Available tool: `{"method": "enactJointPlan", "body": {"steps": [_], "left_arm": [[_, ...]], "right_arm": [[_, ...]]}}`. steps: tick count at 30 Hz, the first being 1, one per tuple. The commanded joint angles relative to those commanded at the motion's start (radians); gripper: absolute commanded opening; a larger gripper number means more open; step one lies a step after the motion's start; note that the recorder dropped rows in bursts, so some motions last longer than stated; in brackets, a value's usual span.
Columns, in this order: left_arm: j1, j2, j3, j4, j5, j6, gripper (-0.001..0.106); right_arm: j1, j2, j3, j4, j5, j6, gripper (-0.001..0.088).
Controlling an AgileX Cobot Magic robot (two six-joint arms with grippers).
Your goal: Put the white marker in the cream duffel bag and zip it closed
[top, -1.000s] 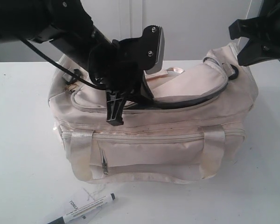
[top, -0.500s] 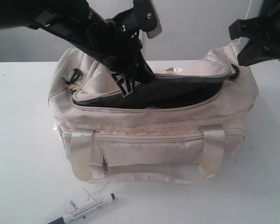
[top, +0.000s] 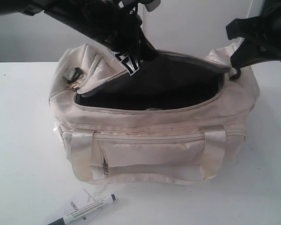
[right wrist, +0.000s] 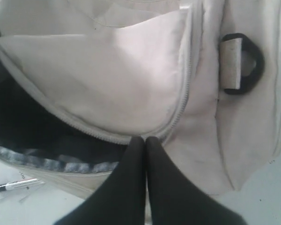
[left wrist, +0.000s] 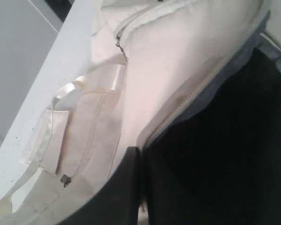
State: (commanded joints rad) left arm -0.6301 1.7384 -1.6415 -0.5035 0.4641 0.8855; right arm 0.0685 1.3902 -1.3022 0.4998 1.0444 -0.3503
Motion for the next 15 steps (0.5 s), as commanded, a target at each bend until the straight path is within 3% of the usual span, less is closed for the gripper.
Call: {"method": "enactJointPlan", "body": {"steps": [6,8,10,15], "left_arm": [[0.077,0.044,0.0,-0.201,0.032,-0.065,0.0],[0.1,0.066,-0.001,-0.262,0.055,-0.06,0.0],[0.126,0.078,-0.001,-0.331,0.066,-0.055,0.0],[0.183,0.112,-0.038,-0.415,0.205,-0.053,0.0]], "right_arm": [[0.0,-0.02,0.0,0.016,0.004,-0.025,0.0],[0.002,-0.02,0.0,0.068,0.021,-0.1,0.0],[0.026,-0.02,0.0,0.12,0.044,-0.212,0.0],[0.102,-0.02,0.0,0.131,0.051,-0.241,0.0]]}}
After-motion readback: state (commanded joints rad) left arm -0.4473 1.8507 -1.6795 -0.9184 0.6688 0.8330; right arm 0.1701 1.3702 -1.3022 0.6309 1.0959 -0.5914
